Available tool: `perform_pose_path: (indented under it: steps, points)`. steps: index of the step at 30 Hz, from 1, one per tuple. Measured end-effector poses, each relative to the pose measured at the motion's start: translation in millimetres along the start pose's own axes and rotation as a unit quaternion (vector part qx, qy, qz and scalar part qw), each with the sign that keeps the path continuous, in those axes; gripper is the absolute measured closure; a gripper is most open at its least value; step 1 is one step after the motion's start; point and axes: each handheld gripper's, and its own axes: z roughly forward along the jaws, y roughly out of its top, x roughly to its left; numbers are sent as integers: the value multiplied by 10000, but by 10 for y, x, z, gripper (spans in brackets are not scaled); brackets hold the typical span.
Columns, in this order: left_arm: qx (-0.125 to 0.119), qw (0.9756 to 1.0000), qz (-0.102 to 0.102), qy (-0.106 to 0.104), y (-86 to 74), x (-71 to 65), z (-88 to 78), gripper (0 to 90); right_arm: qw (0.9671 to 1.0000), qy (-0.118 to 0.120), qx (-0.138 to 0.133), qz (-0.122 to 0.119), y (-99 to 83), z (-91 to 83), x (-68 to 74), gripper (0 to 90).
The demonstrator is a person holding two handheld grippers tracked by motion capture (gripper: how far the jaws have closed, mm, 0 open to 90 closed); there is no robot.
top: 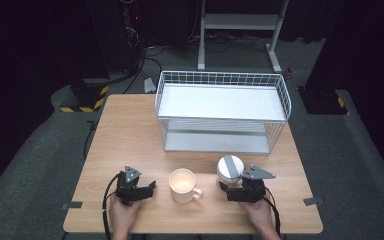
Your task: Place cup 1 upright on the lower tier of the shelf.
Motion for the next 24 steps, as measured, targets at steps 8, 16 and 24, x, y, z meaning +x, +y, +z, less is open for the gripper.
perform_pose_path:
  steps: [8,16,24]
  points:
    - [-7,10000,-8,0,0,-1,1,173,10000,-35,25,3,25,43,4,99]
    - [-5,10000,-7,0,0,-1,1,173,10000,-61,54,-3,52,114,19,103]
    - [1,10000,1,0,0,0,0,173,9999,-95,78,-43,72,155,25,134]
